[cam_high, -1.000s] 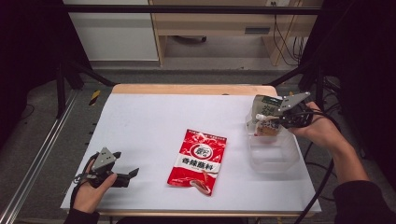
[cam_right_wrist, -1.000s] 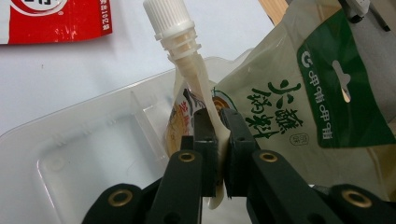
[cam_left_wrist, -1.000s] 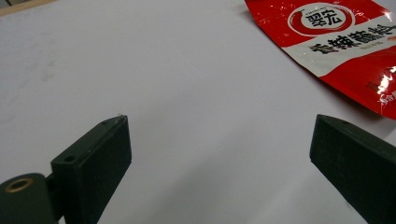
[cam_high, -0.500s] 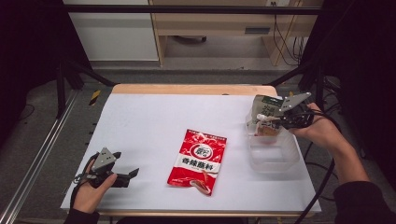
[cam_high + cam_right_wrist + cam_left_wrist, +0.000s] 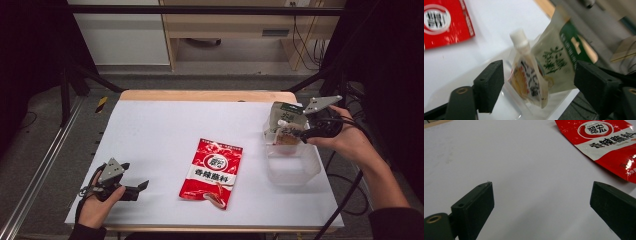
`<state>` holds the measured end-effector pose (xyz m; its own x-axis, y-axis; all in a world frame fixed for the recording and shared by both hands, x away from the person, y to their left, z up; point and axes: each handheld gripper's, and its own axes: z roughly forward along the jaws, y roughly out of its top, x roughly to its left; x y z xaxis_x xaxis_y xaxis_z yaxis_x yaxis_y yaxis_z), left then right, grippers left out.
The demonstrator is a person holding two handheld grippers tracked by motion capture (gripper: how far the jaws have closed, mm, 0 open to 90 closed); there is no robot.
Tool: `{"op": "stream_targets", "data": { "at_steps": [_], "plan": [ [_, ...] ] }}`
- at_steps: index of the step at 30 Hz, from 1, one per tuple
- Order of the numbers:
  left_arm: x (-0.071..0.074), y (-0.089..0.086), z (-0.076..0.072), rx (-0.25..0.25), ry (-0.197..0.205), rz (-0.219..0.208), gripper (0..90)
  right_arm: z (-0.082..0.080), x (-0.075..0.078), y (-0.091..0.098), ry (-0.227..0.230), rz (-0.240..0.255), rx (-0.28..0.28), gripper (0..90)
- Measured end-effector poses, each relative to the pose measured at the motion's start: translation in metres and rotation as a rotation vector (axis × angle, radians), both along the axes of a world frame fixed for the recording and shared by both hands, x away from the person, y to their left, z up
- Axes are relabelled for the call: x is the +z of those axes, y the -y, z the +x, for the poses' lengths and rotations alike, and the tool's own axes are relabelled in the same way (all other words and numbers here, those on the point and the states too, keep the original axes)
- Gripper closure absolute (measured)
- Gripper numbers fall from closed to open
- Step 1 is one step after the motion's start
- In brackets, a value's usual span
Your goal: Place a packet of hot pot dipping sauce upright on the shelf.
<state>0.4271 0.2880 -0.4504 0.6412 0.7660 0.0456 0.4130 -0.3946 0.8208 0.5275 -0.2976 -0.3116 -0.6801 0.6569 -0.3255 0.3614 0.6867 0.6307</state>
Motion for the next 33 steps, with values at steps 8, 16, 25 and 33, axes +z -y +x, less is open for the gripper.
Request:
{"op": "stream_targets", "data": {
  "at_steps": [8,16,25,33],
  "plan": [
    [0.0,0.002,0.0,-0.008,-0.002,0.006,5.2,-0.054,0.035,-0.066,0.124,0.036,0.038,13.7],
    [0.0,0.002,-0.001,-0.011,-0.002,0.013,5.1,-0.084,0.007,-0.137,0.102,0.105,0.109,11.4],
    [-0.001,0.005,0.0,-0.027,-0.006,0.025,5.0,-0.06,-0.048,-0.181,-0.026,0.181,0.116,10.8],
    [-0.002,0.007,0.0,-0.039,-0.008,0.035,5.1,-0.012,-0.086,-0.19,-0.121,0.163,0.061,14.0]
  ]
}}
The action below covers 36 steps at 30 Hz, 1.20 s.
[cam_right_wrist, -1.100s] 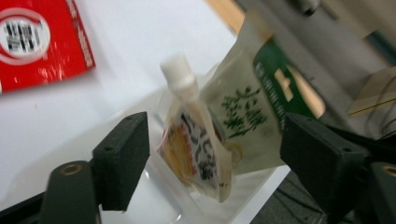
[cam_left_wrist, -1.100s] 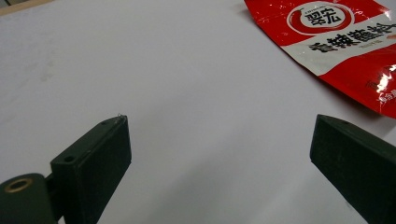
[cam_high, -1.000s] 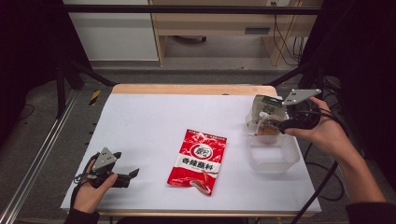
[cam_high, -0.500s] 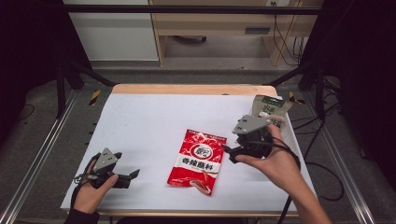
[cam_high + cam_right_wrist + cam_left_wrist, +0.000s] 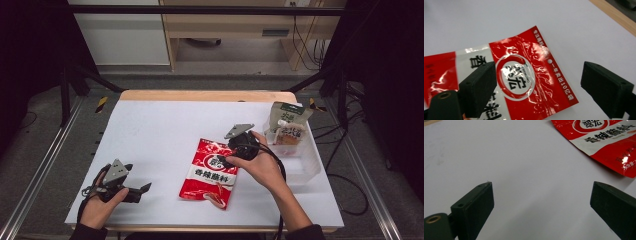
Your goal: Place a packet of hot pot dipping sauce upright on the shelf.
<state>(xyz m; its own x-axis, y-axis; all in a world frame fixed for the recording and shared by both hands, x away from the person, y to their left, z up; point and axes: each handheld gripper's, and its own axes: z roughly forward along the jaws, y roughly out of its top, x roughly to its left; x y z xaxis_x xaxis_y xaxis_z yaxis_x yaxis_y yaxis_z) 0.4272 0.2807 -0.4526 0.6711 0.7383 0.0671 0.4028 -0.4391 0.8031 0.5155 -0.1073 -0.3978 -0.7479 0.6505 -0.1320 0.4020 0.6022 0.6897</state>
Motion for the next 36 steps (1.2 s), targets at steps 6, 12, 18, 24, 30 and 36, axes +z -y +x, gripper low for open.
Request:
{"op": "stream_targets", "data": {
  "at_steps": [6,12,18,24,30,36],
  "plan": [
    [-0.001,0.003,0.0,-0.011,-0.003,0.005,5.1,0.027,-0.017,0.001,-0.066,-0.011,-0.045,16.1],
    [-0.001,0.003,0.0,-0.018,-0.006,0.009,5.1,0.047,-0.034,0.007,-0.144,-0.032,-0.085,17.2],
    [-0.001,0.004,0.0,-0.022,-0.006,0.008,5.1,0.055,-0.043,0.009,-0.212,-0.02,-0.096,17.6],
    [-0.001,0.005,0.0,-0.024,-0.008,0.007,5.1,0.058,-0.048,0.007,-0.251,-0.033,-0.085,17.9],
    [-0.001,0.005,0.0,-0.023,-0.007,0.006,5.1,0.058,-0.049,0.008,-0.266,-0.033,-0.082,18.6],
    [-0.001,0.004,0.0,-0.023,-0.006,0.008,5.1,0.059,-0.049,0.01,-0.258,-0.033,-0.082,18.5]
  ]
}}
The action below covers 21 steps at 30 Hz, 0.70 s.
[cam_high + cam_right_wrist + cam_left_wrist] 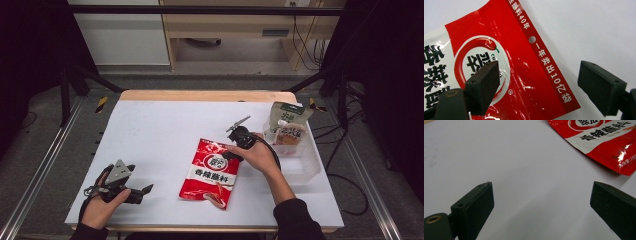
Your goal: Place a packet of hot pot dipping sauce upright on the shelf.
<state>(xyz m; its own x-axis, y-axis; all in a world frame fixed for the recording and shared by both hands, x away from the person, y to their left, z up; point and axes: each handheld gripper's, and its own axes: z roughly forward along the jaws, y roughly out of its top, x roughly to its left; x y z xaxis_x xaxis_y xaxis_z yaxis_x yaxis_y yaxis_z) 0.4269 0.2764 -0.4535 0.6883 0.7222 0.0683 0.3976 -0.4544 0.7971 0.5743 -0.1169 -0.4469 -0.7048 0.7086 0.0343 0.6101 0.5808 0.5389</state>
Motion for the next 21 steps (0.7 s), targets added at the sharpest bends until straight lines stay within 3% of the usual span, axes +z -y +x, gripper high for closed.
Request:
{"op": "stream_targets", "data": {
  "at_steps": [9,14,21],
  "plan": [
    [-0.0002,0.0003,0.0,-0.002,-0.002,0.0,5.1,0.0007,-0.0036,-0.0021,-0.022,-0.013,0.014,17.9],
    [0.0001,-0.0003,0.0001,-0.002,-0.002,0.0,5.1,-0.0008,-0.0042,-0.0042,-0.044,-0.008,0.02,22.3],
    [0.0002,-0.0003,0.0002,-0.003,-0.002,0.0,5.1,-0.0051,-0.0007,-0.0036,-0.04,-0.004,0.047,26.0]
  ]
}}
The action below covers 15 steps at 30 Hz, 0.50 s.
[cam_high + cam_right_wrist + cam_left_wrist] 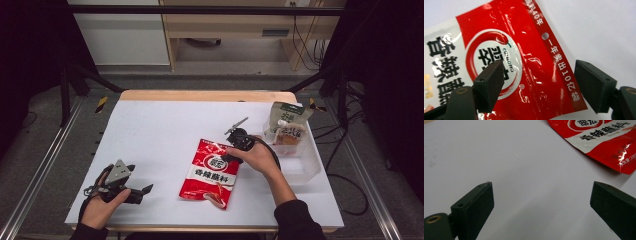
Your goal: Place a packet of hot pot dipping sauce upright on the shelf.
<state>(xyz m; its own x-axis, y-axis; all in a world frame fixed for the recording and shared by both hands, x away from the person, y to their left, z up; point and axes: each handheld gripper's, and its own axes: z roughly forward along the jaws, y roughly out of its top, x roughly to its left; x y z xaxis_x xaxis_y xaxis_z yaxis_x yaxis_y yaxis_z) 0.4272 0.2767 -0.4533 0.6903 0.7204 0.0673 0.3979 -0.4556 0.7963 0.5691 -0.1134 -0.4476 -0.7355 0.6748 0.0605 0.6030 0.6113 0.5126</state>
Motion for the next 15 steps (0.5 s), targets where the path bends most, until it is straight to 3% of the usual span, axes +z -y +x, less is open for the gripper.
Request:
{"op": "stream_targets", "data": {
  "at_steps": [7,12,15],
  "plan": [
    [0.0,0.0,0.0,0.0,0.0,0.0,5.1,-0.008,0.01,0.002,0.015,0.033,0.023,34.4],
    [0.0,0.0,0.0,-0.001,0.0,0.0,5.1,-0.014,0.012,0.002,0.032,0.003,0.059,43.3],
    [0.0,0.001,0.0,-0.002,-0.001,0.001,5.1,-0.016,0.011,0.002,0.037,-0.015,0.077,54.1]
  ]
}}
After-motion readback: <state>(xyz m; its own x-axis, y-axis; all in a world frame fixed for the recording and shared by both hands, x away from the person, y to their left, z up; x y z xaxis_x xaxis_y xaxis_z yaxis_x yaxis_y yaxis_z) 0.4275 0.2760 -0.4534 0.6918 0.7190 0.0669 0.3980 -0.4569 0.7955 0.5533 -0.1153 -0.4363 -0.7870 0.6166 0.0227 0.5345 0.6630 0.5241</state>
